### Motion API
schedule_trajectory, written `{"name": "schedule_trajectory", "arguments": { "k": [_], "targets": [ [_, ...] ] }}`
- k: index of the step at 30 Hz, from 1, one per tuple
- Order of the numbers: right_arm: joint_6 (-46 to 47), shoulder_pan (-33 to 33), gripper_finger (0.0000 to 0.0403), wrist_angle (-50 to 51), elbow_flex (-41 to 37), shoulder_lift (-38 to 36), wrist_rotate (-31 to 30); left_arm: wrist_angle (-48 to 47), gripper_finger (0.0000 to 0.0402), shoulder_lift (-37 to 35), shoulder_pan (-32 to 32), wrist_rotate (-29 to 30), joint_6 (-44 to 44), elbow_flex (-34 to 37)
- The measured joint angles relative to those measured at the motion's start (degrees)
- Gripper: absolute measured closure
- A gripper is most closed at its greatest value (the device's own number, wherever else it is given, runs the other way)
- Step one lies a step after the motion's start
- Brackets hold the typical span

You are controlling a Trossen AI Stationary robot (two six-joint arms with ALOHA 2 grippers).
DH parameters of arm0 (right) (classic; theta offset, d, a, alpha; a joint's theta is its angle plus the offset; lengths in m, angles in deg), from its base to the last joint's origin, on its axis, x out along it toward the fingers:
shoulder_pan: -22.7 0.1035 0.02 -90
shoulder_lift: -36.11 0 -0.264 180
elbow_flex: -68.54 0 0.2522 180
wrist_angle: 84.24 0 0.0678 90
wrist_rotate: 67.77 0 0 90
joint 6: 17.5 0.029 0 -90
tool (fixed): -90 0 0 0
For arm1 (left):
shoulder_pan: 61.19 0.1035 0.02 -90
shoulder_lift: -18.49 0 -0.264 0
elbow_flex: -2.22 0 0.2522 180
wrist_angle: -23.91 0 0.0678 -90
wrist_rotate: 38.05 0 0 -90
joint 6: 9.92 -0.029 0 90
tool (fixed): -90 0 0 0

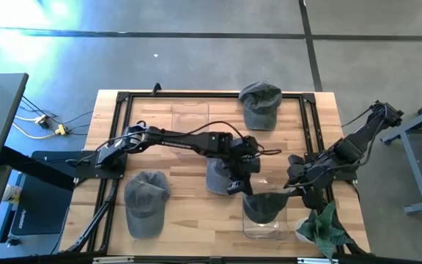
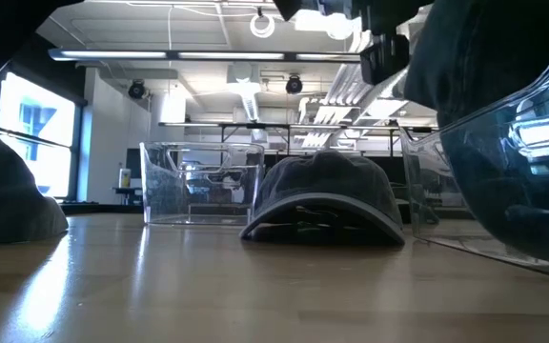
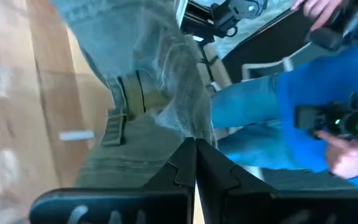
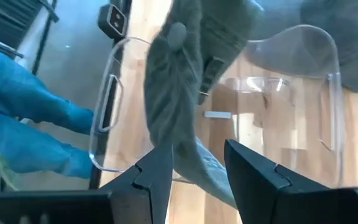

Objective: Pick & Place hat
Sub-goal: Put the left dark gray cap into the bottom transparent bin

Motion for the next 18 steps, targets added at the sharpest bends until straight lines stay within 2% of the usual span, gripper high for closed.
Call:
{"name": "schedule_trajectory", "arguments": {
  "k": [4,9,11,15,18],
  "targets": [
    [0.0,0.0,0.0263,1.0,0.0,0.0,-1.5,3.6,0.0399,-0.9,0.0,-0.1,4.3,0.0],
    [0.3,-0.1,0.0263,-0.3,0.0,0.0,-1.6,4.4,0.0399,-1.4,0.0,0.6,5.4,0.0],
    [3.1,-1.0,0.0263,-0.8,0.0,0.0,-2.3,4.4,0.0399,-1.5,0.0,0.7,5.4,0.0],
    [12.9,-6.8,0.027,3.1,0.0,0.0,-3.1,4.1,0.0399,-1.9,0.0,1.8,5.6,0.0],
    [14.6,-12.3,0.0278,3.7,0.0,0.0,0.1,1.0,0.0399,-5.5,0.0,4.6,5.3,0.2]
  ]
}}
